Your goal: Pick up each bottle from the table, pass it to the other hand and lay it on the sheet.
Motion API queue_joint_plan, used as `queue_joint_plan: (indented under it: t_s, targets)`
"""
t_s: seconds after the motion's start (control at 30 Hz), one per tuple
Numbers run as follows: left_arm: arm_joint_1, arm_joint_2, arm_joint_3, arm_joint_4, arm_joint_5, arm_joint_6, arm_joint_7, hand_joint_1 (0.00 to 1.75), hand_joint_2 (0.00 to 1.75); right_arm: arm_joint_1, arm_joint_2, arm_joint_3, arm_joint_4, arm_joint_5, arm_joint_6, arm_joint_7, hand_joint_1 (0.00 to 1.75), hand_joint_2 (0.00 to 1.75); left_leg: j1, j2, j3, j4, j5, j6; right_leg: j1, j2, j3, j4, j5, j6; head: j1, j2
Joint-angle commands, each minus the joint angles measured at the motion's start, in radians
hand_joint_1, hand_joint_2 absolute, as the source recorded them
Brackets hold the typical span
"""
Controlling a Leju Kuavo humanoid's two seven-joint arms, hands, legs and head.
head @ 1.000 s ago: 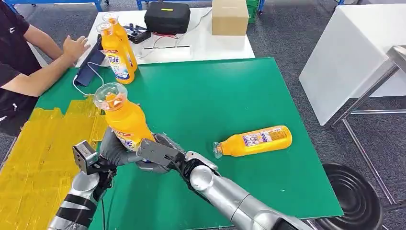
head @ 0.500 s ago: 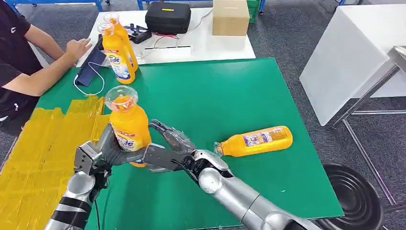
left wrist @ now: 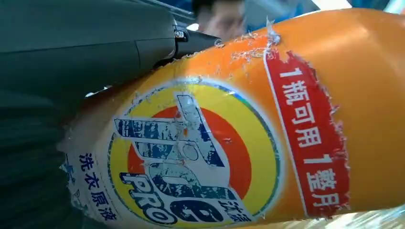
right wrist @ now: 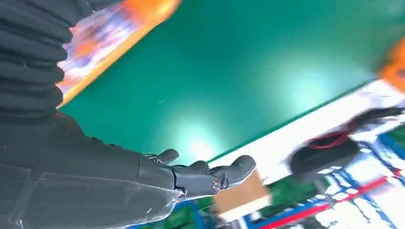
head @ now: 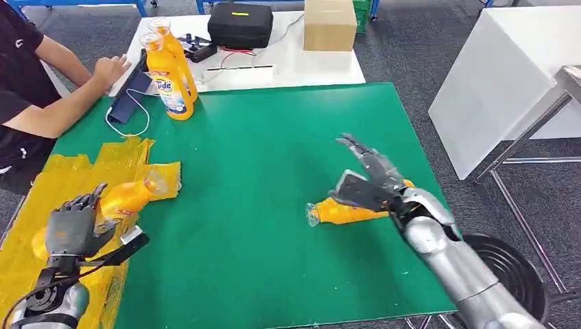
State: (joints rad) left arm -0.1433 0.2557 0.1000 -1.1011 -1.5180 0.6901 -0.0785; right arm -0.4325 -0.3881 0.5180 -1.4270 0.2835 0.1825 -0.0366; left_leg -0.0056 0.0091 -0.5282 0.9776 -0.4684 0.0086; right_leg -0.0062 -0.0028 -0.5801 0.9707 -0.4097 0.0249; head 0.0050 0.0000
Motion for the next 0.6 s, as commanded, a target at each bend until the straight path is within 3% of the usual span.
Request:
queue_joint_plan:
  t_s: [0.03,0.17,0.43,0.47,0.5,0.6]
  targets:
    - [-0.173,0.12,-0.142,0.511,-0.053,0.008,0.092,1.75,1.75,-0.027,-0.451,-0.06,-0.149,-0.147,0.158,0.054,0.0,1.75,0.0,-0.008,-0.001,0.002,0.0,0.0,-0.001,-0.007,0.001,0.002,-0.002,0.001,0.0,0.0]
    - [-0.21,0.099,-0.165,0.578,-0.048,-0.025,0.027,1.75,1.75,0.033,-0.571,-0.078,-0.184,-0.197,0.201,0.075,0.0,1.75,0.001,-0.013,0.0,0.005,-0.002,0.0,0.0,-0.011,0.004,0.003,-0.005,0.001,0.0,0.0]
    - [-0.202,0.094,-0.18,0.571,-0.001,-0.06,-0.053,1.75,1.75,0.09,-0.592,-0.064,-0.202,-0.19,0.199,0.088,0.0,1.75,-0.002,-0.011,0.003,0.0,0.001,0.003,-0.004,-0.009,0.007,-0.001,0.0,0.003,-0.001,0.0]
    - [-0.198,0.093,-0.181,0.566,0.021,-0.075,-0.08,0.24,1.75,0.099,-0.583,-0.055,-0.195,-0.176,0.2,0.093,0.0,1.75,-0.003,-0.011,0.003,-0.002,0.001,0.005,-0.005,-0.01,0.008,-0.001,-0.001,0.003,-0.001,0.0]
    - [-0.193,0.086,-0.178,0.559,0.06,-0.089,-0.114,0.0,1.75,0.105,-0.571,-0.043,-0.185,-0.157,0.201,0.092,0.0,1.75,0.0,-0.008,0.002,-0.001,0.001,0.003,-0.003,-0.006,0.006,-0.002,0.002,0.002,-0.001,0.0]
    - [-0.193,0.073,-0.2,0.525,0.17,-0.143,-0.207,0.0,1.75,0.085,-0.497,0.02,-0.105,-0.08,0.202,0.079,0.0,1.75,-0.001,-0.01,0.007,-0.004,0.004,0.004,-0.003,-0.008,0.011,-0.005,0.002,0.003,-0.001,0.0]
